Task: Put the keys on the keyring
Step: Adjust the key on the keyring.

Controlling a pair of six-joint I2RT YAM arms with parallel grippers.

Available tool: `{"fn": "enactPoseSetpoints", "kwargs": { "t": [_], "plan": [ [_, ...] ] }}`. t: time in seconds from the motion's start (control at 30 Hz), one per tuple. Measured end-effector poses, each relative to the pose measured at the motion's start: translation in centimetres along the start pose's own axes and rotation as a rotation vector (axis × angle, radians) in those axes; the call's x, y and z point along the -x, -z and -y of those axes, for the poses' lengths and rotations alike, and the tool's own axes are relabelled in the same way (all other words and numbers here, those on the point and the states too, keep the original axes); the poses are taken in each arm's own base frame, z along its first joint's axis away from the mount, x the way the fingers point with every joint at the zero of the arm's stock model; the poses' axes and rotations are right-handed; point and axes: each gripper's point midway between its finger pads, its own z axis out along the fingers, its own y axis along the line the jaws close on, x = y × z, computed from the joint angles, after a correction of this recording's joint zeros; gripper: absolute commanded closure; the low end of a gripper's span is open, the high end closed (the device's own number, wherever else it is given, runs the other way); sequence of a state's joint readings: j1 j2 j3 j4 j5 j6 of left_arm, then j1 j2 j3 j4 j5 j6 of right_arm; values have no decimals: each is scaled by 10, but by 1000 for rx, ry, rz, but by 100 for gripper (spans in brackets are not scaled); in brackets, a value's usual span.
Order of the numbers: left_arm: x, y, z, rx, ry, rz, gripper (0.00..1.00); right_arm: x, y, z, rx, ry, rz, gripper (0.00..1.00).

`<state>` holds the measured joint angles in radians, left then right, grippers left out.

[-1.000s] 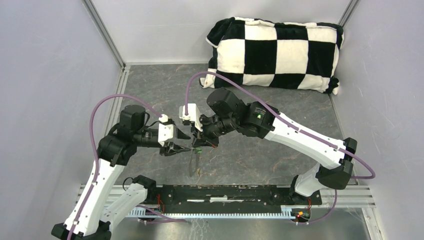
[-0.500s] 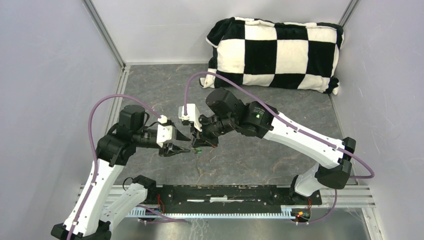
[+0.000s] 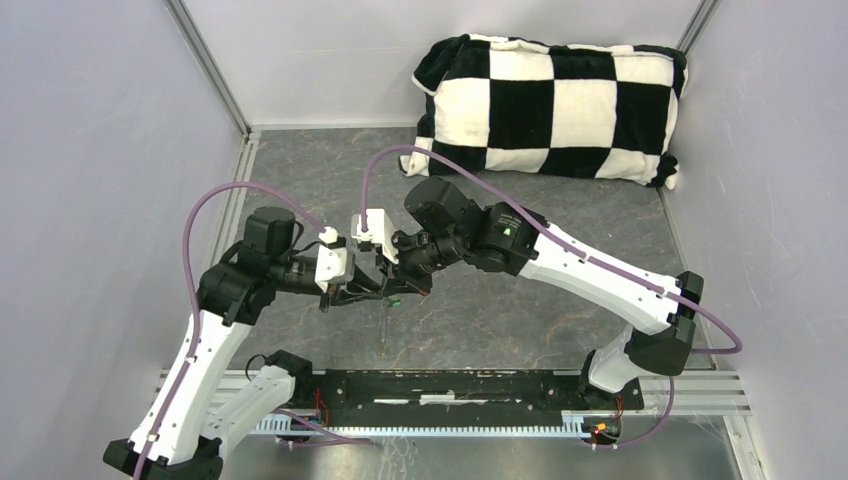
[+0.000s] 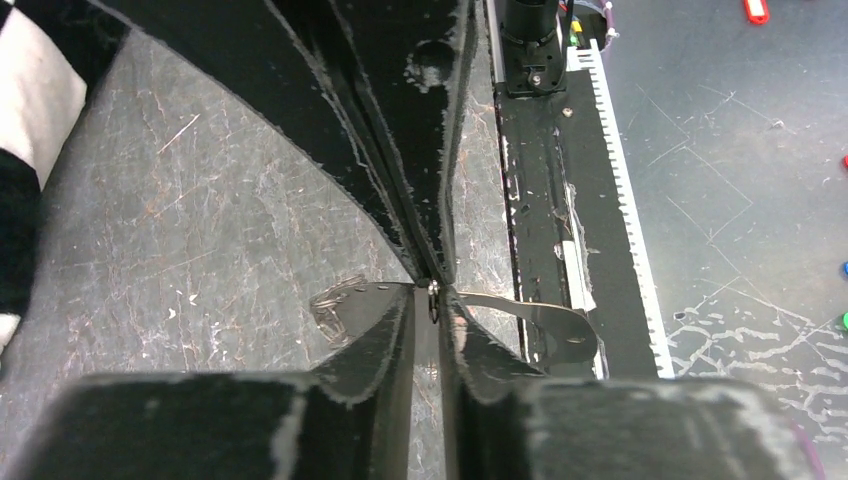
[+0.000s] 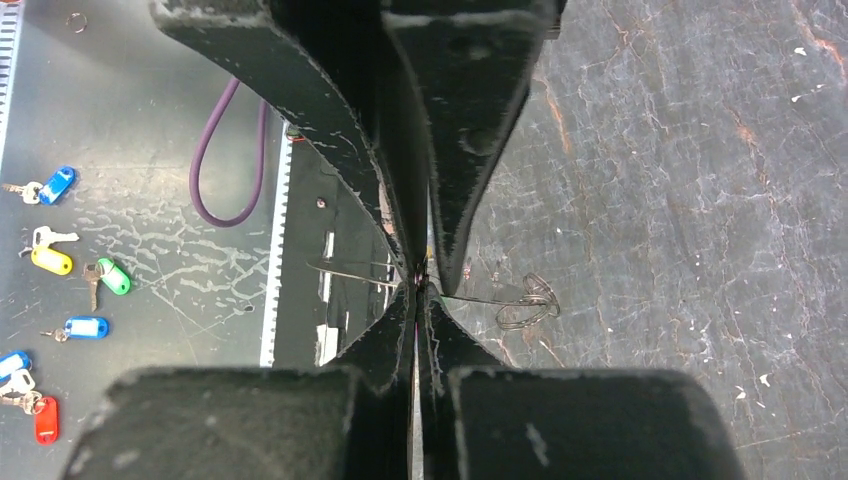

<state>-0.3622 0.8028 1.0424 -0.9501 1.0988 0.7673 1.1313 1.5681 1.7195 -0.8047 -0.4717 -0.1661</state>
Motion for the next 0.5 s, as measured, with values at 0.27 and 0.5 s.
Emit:
{"fn": "enactPoseSetpoints", "kwargs": {
  "t": [0.27, 0.5],
  "plan": [
    [3, 3, 3, 12, -48, 4, 98, 4, 1, 0, -2, 6, 9, 89],
    [4, 3, 3, 11, -60, 7, 98, 12, 7, 2, -40, 1, 56, 46]
  ]
}}
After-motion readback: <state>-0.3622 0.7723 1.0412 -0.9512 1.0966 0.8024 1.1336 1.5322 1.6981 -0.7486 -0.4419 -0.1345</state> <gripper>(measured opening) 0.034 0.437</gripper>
